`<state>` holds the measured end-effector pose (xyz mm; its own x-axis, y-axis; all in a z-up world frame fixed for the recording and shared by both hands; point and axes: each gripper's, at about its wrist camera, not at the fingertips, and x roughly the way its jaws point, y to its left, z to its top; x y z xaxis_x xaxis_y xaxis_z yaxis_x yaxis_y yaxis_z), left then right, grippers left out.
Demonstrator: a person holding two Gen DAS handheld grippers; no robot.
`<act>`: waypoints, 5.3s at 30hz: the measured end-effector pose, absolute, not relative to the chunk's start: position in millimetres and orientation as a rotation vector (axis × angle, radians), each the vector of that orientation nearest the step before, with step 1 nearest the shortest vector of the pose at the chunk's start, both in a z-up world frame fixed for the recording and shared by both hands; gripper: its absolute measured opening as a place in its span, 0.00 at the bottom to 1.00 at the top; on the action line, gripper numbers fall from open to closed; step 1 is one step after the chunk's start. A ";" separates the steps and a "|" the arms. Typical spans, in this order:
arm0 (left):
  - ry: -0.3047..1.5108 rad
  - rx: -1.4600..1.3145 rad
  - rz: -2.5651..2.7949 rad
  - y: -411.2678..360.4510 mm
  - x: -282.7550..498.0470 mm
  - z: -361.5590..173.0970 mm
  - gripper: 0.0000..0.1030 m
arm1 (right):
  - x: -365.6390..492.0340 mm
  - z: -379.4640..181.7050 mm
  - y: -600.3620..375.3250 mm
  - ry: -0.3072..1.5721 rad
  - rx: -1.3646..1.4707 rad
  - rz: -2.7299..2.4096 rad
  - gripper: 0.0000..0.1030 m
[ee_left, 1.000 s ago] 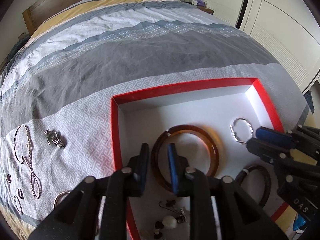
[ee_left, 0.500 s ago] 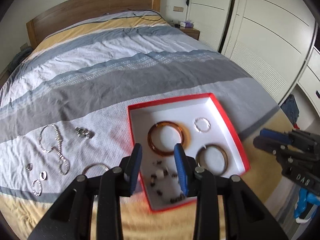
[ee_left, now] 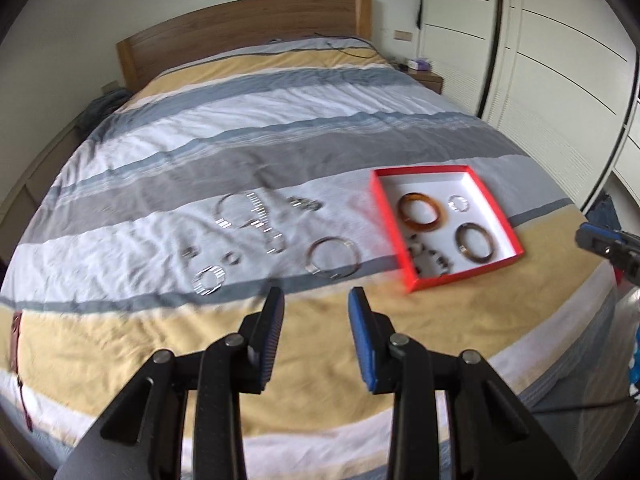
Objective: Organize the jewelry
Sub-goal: 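Open both grippers to release the amber and silver bangles in the box, then withdraw both grippers from the red box, then move both grippers toward the silver bangles and rings on the duvet, then grasp the twisted silver hoop with the left gripper while the right grasps the plain silver bangle, then carry the twisted hoop with the left gripper while the right carries the silver bangle into the red box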
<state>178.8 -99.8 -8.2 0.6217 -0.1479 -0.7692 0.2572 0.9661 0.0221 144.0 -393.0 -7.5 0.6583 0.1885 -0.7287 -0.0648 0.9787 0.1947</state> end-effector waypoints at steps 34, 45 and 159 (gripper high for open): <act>0.817 -0.040 -0.109 64.4 59.8 -5.2 0.31 | 69.7 38.8 -303.2 0.788 0.115 0.207 0.33; 0.955 -0.069 -0.105 61.4 112.9 -59.3 0.31 | 125.4 -18.9 -283.5 0.915 0.116 0.259 0.34; 0.847 -0.019 -0.203 -27.1 179.8 -1.5 0.04 | 158.2 -15.1 -228.9 0.806 0.293 0.492 0.03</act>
